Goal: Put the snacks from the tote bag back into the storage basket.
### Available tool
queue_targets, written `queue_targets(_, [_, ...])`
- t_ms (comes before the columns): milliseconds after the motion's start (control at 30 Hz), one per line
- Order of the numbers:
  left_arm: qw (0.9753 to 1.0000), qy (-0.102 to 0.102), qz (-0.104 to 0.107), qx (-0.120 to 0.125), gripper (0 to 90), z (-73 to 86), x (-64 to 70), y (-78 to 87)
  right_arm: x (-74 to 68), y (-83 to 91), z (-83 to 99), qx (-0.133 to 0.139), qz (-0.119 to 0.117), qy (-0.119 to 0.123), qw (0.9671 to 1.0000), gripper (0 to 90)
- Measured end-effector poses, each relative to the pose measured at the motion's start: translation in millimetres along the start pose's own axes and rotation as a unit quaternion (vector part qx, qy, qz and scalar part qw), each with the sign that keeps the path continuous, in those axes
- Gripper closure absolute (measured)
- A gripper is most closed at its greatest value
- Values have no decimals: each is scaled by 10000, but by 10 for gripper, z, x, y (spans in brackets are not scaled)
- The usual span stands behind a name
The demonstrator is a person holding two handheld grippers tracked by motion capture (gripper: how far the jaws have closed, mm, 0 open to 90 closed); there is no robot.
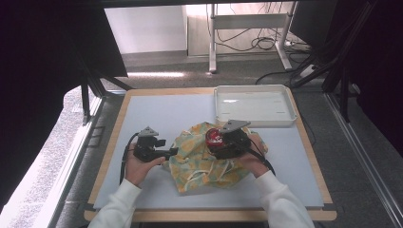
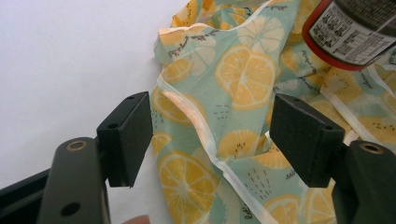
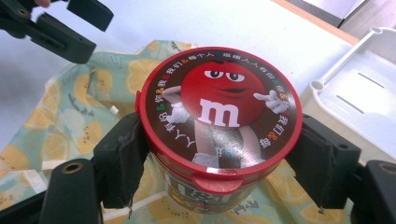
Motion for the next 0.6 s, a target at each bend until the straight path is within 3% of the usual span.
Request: queue_targets(600, [10000, 19, 11, -12, 300, 6, 1, -15, 79, 81, -36, 140, 18, -123, 9998, 251])
Point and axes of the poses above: each handheld gripper's, and its own axes: y roughly backward along the jaws, z roughly out of its underside, x roughly to its right, the point moved 4 cm from there along -y, roughly forward along the jaws, and after that the axes turned 11 degrees about z, right-handed, at the moved point
